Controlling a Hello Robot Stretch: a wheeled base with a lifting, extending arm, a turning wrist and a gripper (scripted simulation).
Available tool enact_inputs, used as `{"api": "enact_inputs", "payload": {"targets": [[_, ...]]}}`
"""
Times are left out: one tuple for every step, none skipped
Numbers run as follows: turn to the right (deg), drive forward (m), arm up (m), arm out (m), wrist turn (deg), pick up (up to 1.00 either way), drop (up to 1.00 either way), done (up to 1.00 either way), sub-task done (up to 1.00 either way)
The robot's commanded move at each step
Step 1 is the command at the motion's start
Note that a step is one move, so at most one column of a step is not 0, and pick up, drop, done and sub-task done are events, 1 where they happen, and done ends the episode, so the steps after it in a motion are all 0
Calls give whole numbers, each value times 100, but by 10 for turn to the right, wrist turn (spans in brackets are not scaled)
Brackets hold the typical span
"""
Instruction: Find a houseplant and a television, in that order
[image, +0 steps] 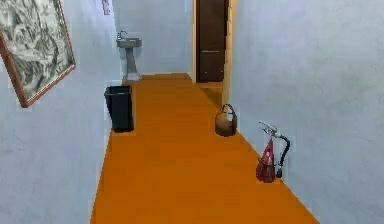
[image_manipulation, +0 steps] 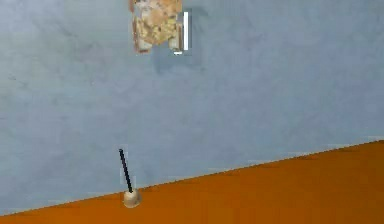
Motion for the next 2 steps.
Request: {"api": "enact_inputs", "payload": {"targets": [[0,100,0,0,0,0,0,0,0],[0,100,0,0,0,0,0,0,0]]}}
